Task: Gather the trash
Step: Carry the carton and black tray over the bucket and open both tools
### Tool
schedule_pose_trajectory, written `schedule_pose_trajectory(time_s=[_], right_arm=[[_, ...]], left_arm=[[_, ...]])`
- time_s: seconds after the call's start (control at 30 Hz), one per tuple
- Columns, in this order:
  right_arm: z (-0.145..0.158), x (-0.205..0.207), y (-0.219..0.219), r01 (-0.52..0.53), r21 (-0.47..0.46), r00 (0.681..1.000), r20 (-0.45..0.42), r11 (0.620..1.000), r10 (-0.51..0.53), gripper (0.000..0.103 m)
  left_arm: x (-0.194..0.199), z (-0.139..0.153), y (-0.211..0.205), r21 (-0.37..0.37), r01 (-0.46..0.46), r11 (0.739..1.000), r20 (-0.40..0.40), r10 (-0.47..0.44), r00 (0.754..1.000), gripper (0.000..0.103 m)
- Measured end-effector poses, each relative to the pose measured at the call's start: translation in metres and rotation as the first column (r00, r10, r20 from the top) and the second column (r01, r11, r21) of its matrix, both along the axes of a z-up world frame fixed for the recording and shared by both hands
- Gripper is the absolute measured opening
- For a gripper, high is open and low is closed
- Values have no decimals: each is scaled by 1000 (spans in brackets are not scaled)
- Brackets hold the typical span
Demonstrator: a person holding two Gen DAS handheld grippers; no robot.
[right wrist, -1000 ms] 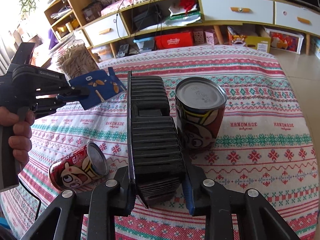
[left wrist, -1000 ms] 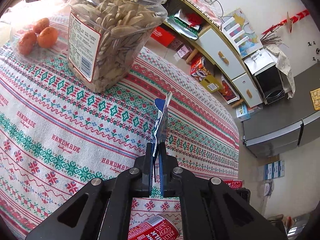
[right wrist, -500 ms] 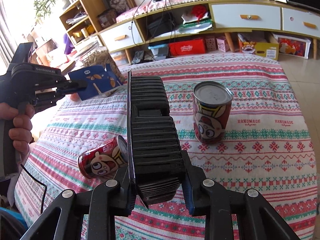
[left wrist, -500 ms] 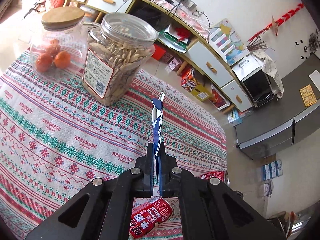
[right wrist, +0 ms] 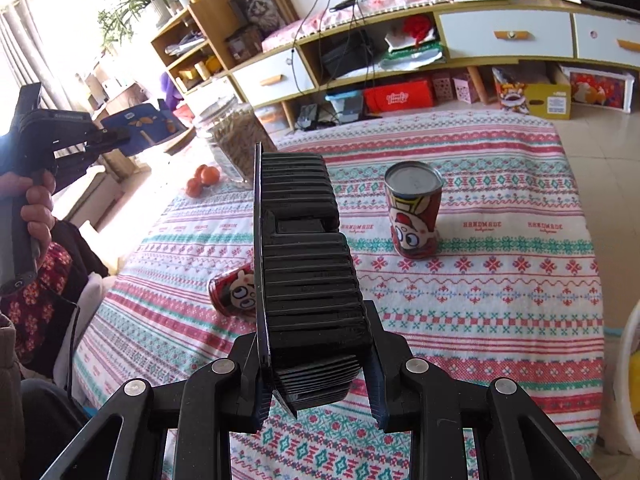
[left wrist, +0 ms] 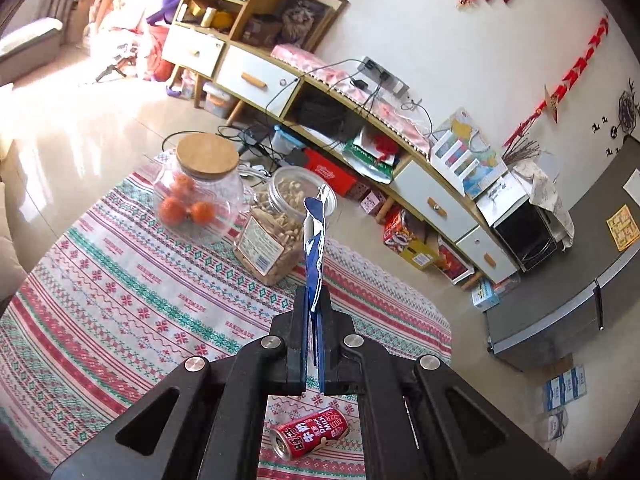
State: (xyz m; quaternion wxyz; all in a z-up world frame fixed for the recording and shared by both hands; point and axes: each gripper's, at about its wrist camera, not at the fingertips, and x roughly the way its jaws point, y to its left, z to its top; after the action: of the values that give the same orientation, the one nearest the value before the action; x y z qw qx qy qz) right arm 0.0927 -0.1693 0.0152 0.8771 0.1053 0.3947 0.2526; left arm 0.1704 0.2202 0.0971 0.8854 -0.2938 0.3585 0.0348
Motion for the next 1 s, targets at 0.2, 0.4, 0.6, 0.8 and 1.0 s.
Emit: schedule_pose_trajectory(time_s=[0.2,0.4,0.6,0.8,1.0], right_arm=[[11,-11,-47,104,26,995,3,994,-104,33],[28,-23,-147,331,45,943,31,942,-333,33],[20,-40,-234,569,-96,822,30,817,-569,33],[4,-42,-263,638,-170,763,7,751,-646,33],[0,-48,-279,677,-173,725,-9,715,-689,34]], left_arm=[[-9,-2,-67,9,163,987,-3,-163,987,3],[-18,-12,-202,67,447,892,-4,-448,894,3],[-41,-35,-338,119,674,729,-39,-674,737,3],[-49,-85,-456,41,802,596,-76,-799,597,3],[-51,-152,-537,-58,853,519,-145,-850,507,3]])
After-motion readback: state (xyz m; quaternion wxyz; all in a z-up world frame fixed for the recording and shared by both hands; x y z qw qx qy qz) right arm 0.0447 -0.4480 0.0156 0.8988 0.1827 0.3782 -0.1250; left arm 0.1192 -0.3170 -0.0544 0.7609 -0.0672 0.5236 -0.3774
